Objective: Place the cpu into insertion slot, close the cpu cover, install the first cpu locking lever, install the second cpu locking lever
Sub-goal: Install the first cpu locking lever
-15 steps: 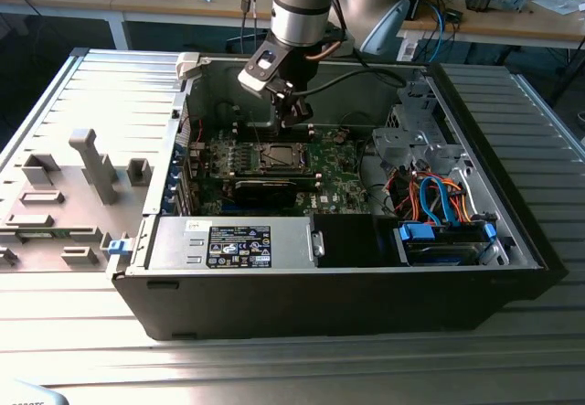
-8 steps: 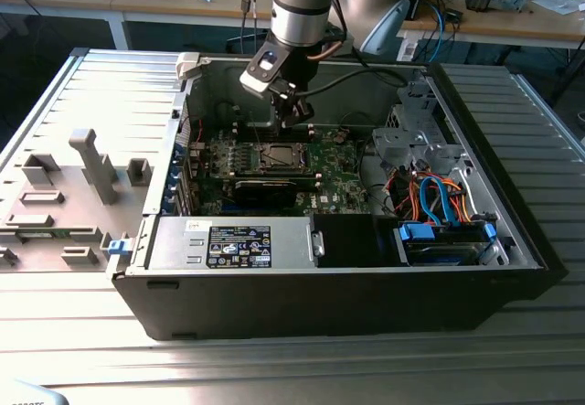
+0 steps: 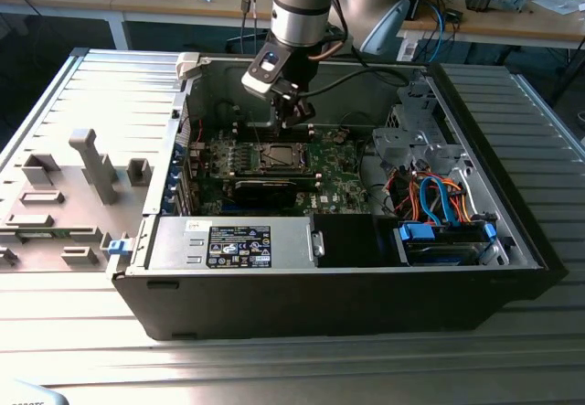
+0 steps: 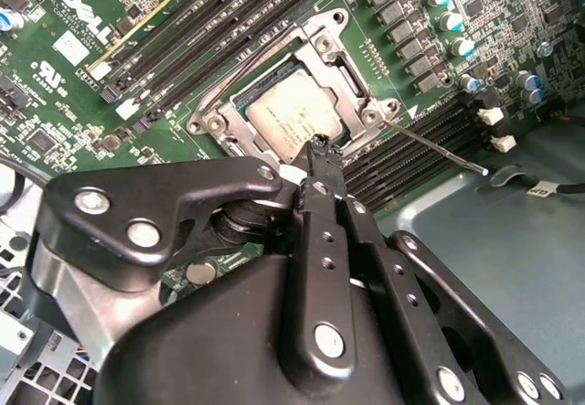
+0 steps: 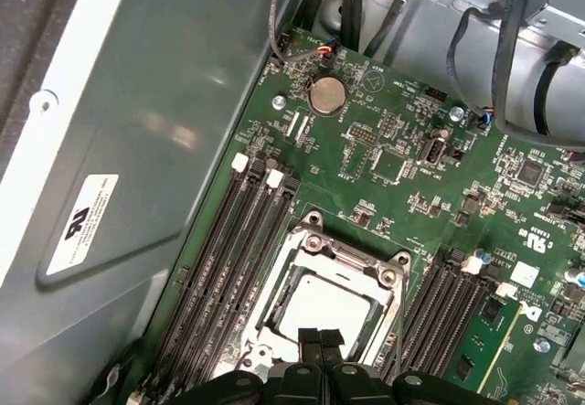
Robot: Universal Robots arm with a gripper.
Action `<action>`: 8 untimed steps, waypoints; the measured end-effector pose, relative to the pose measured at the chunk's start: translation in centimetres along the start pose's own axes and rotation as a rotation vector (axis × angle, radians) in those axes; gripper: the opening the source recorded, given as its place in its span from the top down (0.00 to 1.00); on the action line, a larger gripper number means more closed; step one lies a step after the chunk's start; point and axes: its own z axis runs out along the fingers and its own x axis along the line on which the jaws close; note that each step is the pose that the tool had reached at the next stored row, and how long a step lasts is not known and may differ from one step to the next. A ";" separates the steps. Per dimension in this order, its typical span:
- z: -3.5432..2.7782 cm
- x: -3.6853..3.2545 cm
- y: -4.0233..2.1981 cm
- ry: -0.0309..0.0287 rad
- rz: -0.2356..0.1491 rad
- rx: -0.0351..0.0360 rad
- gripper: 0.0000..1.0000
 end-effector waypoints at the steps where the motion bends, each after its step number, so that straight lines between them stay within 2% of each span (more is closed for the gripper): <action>1: 0.00 0.00 0.00 -0.0004 -0.010 0.0001 0.89; 8: 0.01 0.00 0.00 -0.0027 -0.050 0.0011 0.89</action>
